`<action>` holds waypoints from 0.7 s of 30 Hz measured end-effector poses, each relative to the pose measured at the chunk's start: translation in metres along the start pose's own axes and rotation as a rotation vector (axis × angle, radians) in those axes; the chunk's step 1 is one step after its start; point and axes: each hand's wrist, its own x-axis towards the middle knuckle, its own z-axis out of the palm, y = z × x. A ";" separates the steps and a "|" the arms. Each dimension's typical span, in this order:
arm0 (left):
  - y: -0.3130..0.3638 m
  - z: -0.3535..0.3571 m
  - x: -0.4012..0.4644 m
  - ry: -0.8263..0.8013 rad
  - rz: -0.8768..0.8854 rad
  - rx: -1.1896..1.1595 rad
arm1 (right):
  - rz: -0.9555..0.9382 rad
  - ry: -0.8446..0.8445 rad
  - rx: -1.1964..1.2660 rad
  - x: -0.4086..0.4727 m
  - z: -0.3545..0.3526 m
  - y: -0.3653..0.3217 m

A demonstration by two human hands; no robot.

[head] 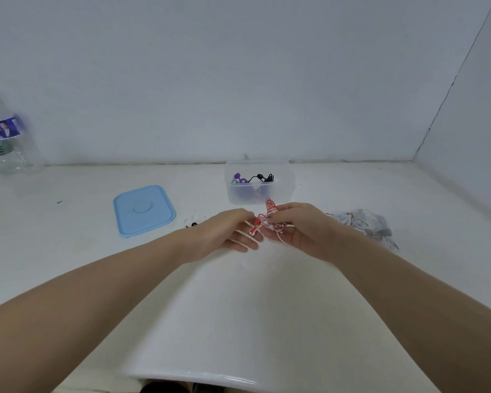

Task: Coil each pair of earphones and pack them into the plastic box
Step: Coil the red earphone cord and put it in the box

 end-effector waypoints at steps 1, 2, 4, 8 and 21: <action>-0.004 -0.001 -0.001 -0.022 0.008 -0.032 | 0.009 0.007 0.025 0.003 -0.001 0.000; -0.007 -0.002 -0.001 -0.030 0.023 -0.070 | 0.020 0.009 0.045 0.006 -0.001 0.001; -0.010 -0.001 -0.001 -0.017 0.045 -0.157 | 0.040 -0.005 0.062 0.007 -0.001 0.002; -0.011 -0.004 0.000 0.047 0.062 -0.254 | 0.044 0.034 0.021 0.010 0.003 0.008; -0.023 -0.014 0.011 0.151 0.101 -0.093 | -0.037 0.033 0.009 0.021 0.012 0.021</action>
